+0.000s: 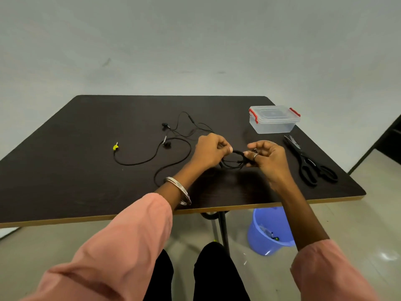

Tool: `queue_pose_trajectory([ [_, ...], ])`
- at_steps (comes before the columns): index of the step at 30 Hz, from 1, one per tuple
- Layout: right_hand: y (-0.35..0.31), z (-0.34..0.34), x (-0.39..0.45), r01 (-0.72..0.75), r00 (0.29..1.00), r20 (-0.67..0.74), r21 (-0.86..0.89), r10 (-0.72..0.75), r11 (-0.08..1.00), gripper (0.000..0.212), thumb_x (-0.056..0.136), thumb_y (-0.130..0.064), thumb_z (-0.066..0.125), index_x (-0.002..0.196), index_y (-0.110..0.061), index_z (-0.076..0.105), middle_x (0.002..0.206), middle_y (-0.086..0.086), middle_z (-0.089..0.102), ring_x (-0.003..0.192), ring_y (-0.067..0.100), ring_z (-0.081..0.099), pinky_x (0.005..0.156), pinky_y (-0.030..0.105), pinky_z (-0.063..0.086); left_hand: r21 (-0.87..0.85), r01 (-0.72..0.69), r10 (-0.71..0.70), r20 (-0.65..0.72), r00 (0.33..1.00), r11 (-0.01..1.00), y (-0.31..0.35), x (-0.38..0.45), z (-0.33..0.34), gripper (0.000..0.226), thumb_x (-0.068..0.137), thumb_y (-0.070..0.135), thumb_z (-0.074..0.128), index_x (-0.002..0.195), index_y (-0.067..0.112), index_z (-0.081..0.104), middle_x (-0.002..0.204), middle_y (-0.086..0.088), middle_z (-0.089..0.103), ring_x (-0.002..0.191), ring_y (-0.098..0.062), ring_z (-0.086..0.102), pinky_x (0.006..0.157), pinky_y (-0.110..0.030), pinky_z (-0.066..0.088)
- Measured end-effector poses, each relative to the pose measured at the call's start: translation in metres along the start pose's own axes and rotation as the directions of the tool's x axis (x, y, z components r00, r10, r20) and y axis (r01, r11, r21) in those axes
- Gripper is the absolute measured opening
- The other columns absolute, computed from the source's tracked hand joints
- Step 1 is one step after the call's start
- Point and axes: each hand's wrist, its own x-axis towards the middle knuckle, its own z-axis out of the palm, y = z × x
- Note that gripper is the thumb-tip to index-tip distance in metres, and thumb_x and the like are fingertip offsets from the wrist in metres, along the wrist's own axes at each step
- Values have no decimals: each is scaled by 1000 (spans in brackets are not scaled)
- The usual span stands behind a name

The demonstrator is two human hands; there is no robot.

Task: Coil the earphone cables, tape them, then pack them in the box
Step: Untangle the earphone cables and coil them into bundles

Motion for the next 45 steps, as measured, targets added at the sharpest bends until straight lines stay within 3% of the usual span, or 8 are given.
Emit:
queue_pose_trajectory([
  [7,26,2,-8,172,980,-2,-476,-197,862,10,82,-15,73,91,-16,68,83,-5,67,74,3,60,64,4,44,116,-50,37,114,993,992,-13,-5,12,15,86,30,69,95,19,76,93,1,74,87,-12,65,83,-31,53],
  [15,27,-1,-12,165,982,2,-505,-190,847,10,83,-14,72,92,-15,73,84,-5,67,77,7,61,67,10,45,142,-30,1,202,979,989,-15,-8,-6,32,85,24,72,116,15,70,110,-5,71,94,-10,62,85,-19,45],
  [20,28,-1,-12,143,983,-26,-499,-180,855,11,83,-9,71,92,-15,73,78,-6,65,57,2,53,58,7,44,159,-39,13,160,987,986,-13,-8,0,30,80,16,76,110,14,72,102,-4,73,86,-7,61,92,-28,51],
  [29,31,-7,-12,139,987,-6,-495,-163,857,10,84,-9,69,89,-16,73,86,-5,68,72,-1,60,64,4,43,184,-153,132,121,984,971,-3,5,13,20,82,11,73,101,16,75,97,-2,74,86,-12,67,88,-31,54],
  [34,30,-7,-15,163,984,8,-428,-177,889,25,91,-35,60,88,-14,74,83,2,72,79,14,65,75,35,53,63,-86,81,82,993,994,-14,3,10,17,88,16,68,103,13,75,99,-4,74,89,-10,65,92,-29,51],
  [39,31,-7,-14,127,987,-54,-308,-151,943,38,94,-46,48,85,-21,74,81,12,72,83,31,63,67,23,48,69,-103,94,128,987,992,-17,-1,-4,22,92,14,62,112,13,71,104,-5,73,100,-14,66,95,-28,50],
  [42,27,-5,-16,123,986,-75,-270,-148,955,40,95,-49,43,79,-27,72,86,28,68,88,41,60,79,45,51,114,-91,76,131,988,989,-18,-6,-13,24,89,19,67,112,15,71,104,-5,72,101,-15,65,93,-25,48],
  [45,24,-4,-18,152,977,-106,-244,-182,958,40,96,-48,41,84,-25,72,93,34,64,95,44,58,85,52,46,176,-54,30,132,991,983,-16,-14,-20,27,80,32,75,104,19,72,91,3,70,91,-13,65,92,-35,52],
])
